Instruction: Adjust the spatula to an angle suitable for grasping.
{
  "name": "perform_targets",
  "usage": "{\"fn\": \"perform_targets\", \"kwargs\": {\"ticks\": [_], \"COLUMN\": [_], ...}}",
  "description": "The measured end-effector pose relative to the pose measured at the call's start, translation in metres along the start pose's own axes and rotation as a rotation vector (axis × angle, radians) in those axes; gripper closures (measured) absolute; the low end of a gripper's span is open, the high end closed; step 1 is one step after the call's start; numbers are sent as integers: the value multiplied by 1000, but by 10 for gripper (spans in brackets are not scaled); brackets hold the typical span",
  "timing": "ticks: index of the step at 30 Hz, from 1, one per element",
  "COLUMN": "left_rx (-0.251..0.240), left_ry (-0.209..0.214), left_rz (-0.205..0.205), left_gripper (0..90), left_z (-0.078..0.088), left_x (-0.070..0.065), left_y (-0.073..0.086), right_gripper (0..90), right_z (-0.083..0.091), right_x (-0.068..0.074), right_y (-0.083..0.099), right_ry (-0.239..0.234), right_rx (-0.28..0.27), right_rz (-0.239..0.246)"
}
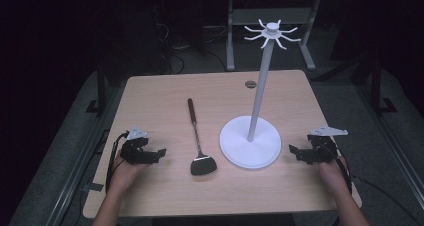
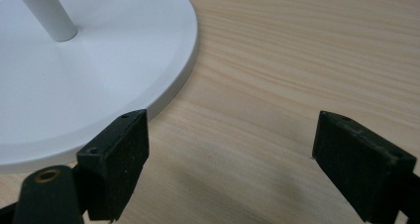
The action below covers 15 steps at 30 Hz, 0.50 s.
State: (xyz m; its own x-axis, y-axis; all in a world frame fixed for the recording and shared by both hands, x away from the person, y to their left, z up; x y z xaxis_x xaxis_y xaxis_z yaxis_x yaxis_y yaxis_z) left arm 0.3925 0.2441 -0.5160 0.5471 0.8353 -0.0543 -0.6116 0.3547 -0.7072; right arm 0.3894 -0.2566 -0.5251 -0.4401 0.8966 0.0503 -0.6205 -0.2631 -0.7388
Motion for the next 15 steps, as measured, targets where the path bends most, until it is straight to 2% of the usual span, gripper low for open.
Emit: {"fn": "perform_targets", "kwargs": {"ticks": [5, 13, 15], "left_rx": [2, 10, 2], "left_ry": [6, 18, 23], "left_rz": [11, -17, -10], "left_gripper": [125, 146, 157], "left_z": [0, 0, 0], "left_x": [-2, -15, -18], "left_y": [-2, -16, -18], "right_gripper": [143, 143, 143], "right_z": [0, -2, -2], "right_x": [-1, -3, -2], "right_y": [0, 2, 1], "right_ry": [4, 5, 4], "right_rx": [-4, 10, 8], "right_rz": [-5, -4, -6]}}
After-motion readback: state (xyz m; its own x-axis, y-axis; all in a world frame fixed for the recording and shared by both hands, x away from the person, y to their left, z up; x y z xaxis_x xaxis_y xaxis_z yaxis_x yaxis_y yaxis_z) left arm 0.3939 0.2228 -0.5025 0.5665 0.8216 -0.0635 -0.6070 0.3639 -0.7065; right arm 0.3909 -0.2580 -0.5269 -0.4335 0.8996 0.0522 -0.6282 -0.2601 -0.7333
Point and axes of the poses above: each handheld gripper's, and its own axes: z roughly backward along the jaws, y roughly out of its underside, x roughly to its left, the point moved 9 cm from there along -z, roughly forward along the jaws, and after that the axes turned 2 degrees about x, right-handed, at the moved point
